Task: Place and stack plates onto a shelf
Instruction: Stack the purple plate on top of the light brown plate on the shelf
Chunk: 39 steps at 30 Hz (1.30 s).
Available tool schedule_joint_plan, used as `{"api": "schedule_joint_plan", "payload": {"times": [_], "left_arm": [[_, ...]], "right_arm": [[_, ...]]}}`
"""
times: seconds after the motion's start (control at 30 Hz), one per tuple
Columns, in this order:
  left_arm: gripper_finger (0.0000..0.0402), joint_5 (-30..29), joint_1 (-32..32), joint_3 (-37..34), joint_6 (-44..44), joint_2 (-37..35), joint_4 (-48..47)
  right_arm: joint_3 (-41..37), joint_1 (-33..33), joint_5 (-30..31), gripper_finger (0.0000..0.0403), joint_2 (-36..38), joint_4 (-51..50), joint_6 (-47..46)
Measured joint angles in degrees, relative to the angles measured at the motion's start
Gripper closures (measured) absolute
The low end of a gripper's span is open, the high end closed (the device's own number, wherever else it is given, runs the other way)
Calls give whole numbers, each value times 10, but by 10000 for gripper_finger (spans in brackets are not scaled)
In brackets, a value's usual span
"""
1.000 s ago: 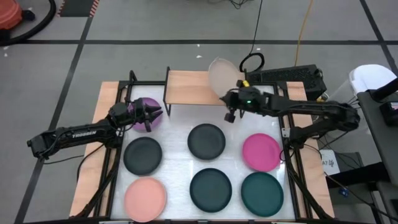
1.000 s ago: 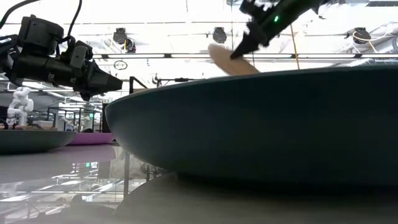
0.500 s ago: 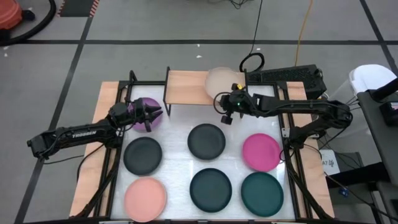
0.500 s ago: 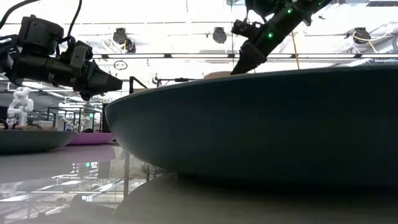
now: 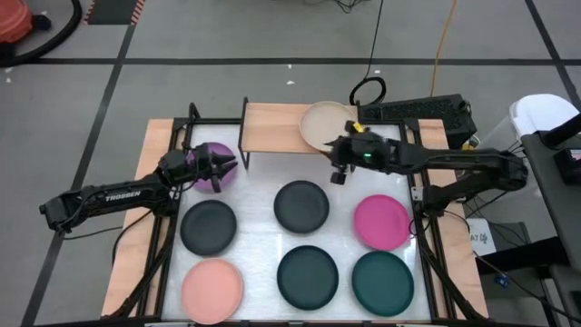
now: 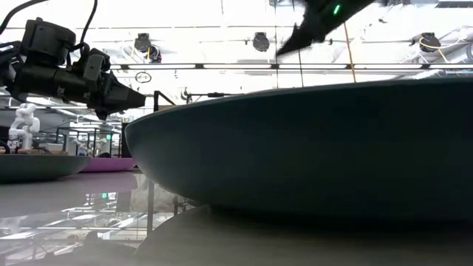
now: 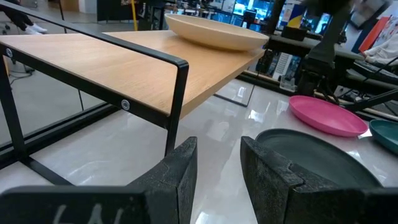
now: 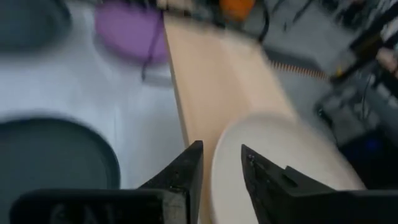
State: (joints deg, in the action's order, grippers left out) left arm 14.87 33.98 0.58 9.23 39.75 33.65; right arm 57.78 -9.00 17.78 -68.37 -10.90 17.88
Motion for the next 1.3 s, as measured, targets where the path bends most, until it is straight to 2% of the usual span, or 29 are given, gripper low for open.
{"api": "schedule_joint_plan", "payload": {"times": [0.2,0.33,0.6,0.83,1.1,1.2,1.3], "left_arm": [[276,0,0,0,0,0,0],[276,0,0,0,0,0,0],[276,0,0,0,6,0,0],[276,0,0,0,76,0,21],[276,1,0,7,117,0,71],[276,29,0,53,95,0,35],[276,44,-8,139,46,0,-110]], "right_arm": [[-9,53,0,313,120,-8,-37],[-44,92,0,313,196,13,-18],[-169,140,0,314,312,153,-20],[-272,148,1,314,356,237,-18],[-288,147,1,314,378,250,-11],[-288,147,1,314,381,249,-11],[-288,147,1,314,382,248,-11]]}}
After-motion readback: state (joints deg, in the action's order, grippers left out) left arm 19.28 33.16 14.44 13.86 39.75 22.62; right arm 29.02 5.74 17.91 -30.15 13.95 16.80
